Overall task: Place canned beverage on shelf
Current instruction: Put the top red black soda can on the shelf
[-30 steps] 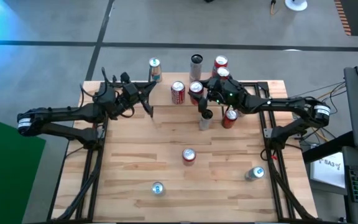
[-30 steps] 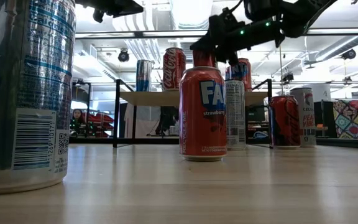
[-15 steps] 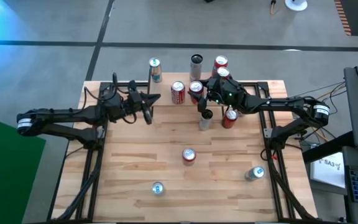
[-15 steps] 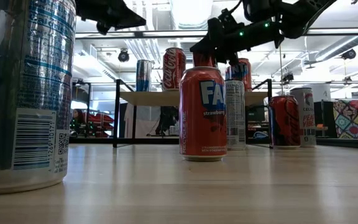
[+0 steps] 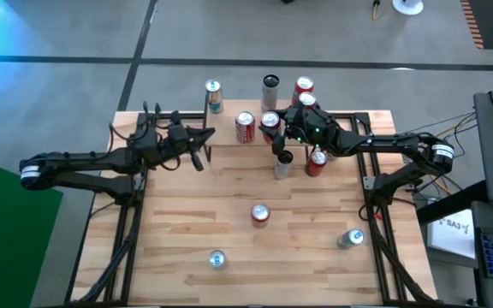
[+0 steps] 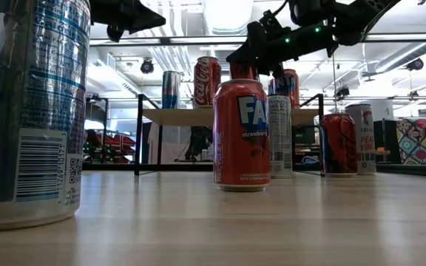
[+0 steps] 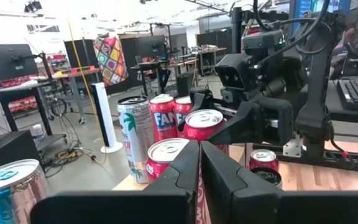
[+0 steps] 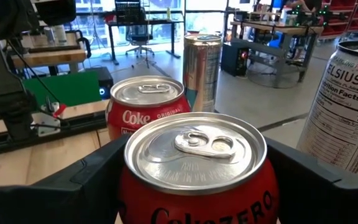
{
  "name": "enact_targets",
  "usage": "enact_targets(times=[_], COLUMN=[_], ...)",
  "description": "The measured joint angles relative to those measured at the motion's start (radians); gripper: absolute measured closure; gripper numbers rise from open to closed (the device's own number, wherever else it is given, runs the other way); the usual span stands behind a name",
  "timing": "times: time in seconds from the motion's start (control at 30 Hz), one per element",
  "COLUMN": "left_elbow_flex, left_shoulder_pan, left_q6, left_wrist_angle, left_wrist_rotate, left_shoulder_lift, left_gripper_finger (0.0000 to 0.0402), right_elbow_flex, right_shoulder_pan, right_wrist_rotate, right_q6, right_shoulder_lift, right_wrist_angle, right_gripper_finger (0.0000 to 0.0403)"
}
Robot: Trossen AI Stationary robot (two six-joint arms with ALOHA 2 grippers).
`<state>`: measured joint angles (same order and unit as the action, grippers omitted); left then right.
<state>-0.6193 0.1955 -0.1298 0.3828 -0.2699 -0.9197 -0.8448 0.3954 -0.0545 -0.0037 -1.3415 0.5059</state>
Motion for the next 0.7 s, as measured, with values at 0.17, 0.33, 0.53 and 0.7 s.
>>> enact_targets(times=[0.17,0.33,0.53,0.7], left_elbow_flex=[0.000,0.000,0.000,0.000], left_shoulder_pan=[0.000,0.000,0.000,0.001], left_q6=[-0.004,-0.006,-0.007,-0.007], left_wrist_angle=[-0.001,-0.001,-0.001,-0.001], left_wrist_rotate=[0.000,0.000,0.000,0.000], left_shoulder_lift=[-0.001,-0.001,-0.001,-0.001], left_gripper_finger=[0.0401,0.0402,0.0401,0.0402], right_elbow_flex=[-0.001,-0.002,-0.002,-0.002], right_shoulder_pan=[0.000,0.001,0.001,0.000], right_wrist_rotate=[-0.003,-0.004,-0.002,-0.001], right_q6=[0.000,-0.003,-0.003,-0.001], right_shoulder_lift=[0.000,0.003,0.003,0.004], right_wrist_angle=[0.003,0.003,0.002,0.001], right_gripper_finger=[0.0086,0.0101,0.0105,0.0104])
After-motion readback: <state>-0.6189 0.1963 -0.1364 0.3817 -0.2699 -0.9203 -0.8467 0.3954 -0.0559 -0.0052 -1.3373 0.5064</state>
